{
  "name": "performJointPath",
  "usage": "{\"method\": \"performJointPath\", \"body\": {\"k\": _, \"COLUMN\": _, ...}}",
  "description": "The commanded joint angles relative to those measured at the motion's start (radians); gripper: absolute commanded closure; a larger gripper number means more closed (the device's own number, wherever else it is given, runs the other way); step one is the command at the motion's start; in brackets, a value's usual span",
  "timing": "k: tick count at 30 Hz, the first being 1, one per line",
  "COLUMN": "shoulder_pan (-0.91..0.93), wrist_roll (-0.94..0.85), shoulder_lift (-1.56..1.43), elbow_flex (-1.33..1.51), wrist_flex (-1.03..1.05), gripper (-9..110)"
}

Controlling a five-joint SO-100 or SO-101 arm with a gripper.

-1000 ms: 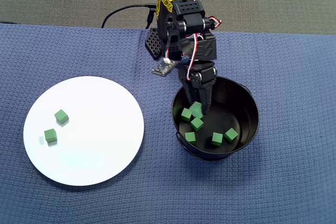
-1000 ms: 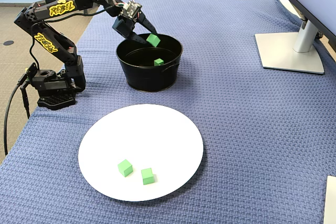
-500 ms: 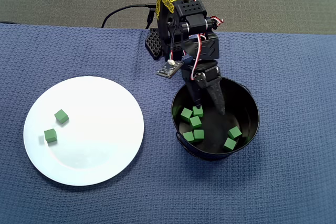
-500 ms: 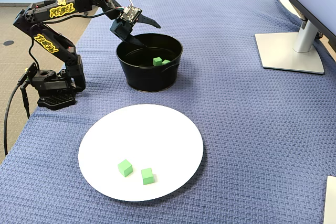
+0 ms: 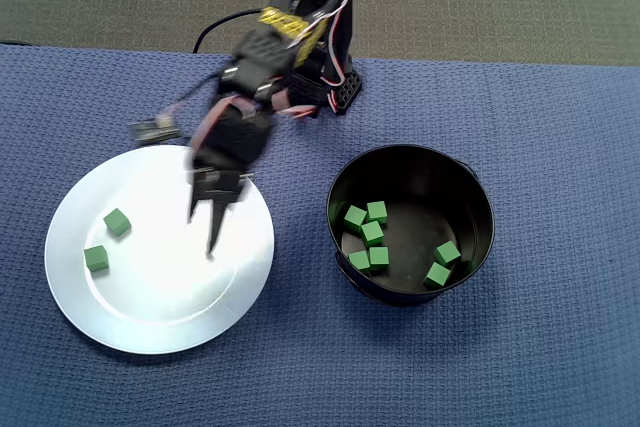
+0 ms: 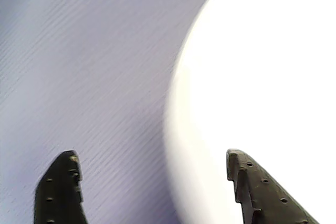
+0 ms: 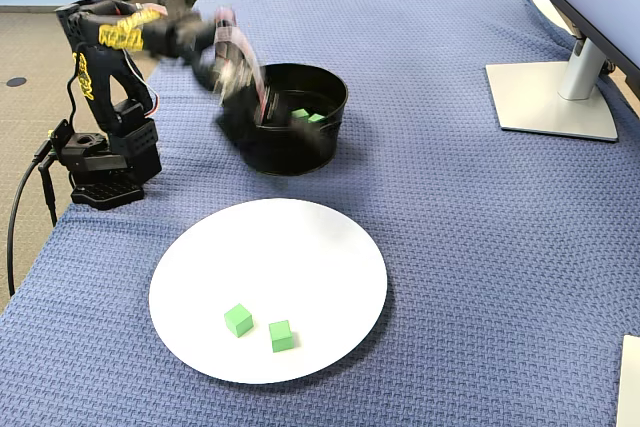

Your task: Pick up the green cubes from the white plate and place them in the black recipient

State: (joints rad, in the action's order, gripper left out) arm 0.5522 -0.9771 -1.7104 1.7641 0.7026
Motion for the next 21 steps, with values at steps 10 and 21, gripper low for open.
{"method": "performJointPath", "body": {"k": 10, "shoulder_pan": 0.299, "wrist_roll": -0.387, "shoulder_lift": 0.184, "elbow_flex": 0.071, "wrist_flex": -0.307, "gripper": 74}}
{"method": "performJointPath", "body": {"k": 21, "shoulder_pan": 0.376, "wrist_roll": -0.634, "shoulder_lift": 0.272, "elbow_flex": 0.124, "wrist_flex": -0.328, "gripper": 73}}
